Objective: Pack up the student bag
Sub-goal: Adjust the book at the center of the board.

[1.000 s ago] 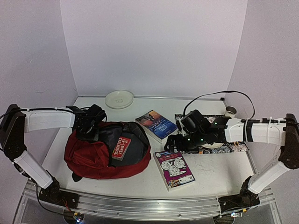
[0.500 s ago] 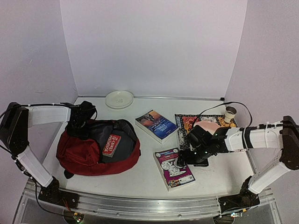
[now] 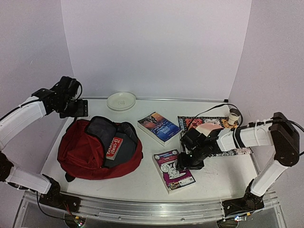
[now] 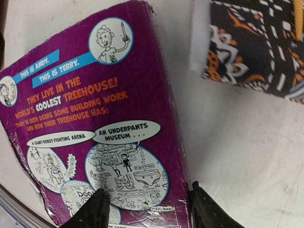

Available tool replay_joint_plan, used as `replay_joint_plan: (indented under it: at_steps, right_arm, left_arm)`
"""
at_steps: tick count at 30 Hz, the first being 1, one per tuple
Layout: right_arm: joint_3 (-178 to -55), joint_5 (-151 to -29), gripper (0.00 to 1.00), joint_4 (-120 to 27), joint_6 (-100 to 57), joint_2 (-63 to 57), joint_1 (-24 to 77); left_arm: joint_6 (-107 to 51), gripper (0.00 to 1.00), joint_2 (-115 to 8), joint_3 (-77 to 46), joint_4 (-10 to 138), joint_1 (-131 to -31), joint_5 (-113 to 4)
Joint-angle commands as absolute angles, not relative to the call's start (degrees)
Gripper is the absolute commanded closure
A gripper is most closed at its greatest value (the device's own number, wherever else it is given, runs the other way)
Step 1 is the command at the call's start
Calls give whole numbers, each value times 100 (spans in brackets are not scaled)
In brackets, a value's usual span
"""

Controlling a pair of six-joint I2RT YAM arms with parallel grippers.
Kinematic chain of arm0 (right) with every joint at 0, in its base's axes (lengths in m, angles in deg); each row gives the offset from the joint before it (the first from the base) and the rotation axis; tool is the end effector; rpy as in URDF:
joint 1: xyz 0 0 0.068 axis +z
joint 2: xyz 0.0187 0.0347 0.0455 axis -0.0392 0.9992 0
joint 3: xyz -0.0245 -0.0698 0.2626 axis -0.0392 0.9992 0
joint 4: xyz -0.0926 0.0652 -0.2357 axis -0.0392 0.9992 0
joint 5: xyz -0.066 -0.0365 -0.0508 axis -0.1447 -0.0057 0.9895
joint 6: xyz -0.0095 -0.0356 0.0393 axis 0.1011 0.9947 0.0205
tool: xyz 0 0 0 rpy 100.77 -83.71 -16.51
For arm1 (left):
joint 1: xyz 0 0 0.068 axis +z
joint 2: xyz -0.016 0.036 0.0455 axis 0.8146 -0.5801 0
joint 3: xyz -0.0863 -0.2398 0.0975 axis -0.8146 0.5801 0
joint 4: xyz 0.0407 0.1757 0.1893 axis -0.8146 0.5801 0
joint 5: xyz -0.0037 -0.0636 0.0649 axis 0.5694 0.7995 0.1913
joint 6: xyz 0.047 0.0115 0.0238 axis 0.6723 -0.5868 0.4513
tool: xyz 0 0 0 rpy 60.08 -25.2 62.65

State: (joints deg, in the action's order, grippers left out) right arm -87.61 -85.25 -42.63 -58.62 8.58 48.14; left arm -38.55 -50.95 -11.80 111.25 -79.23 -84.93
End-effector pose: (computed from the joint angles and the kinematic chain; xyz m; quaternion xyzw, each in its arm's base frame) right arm 0.2004 0.2456 0.1602 -0.0608 0.9374 0.2699 0.2114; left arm 0.2416 -0.0962 0.3259 -0.0491 0.9212 0.0301 0.3847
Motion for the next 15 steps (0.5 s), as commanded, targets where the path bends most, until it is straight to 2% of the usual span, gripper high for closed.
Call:
replay_joint_plan:
  at_steps: [1,8,15]
  right_arm:
    - [-9373,-8655,46,-4306,-5588,1320,4815]
    - [-10258,-8632,59,-4316,-5356,2052,4814]
    - [-10862,-8587,60,-4308,-5203,2314,4809]
  left_arm:
    - [-3685,15,-4630,-1602,11210,-7924,-7409]
    - [-3714,18,-4264,-1630,11070,-8180,-6363]
    - [-3977,19,-4182,-1205,10647,-9355,-6485]
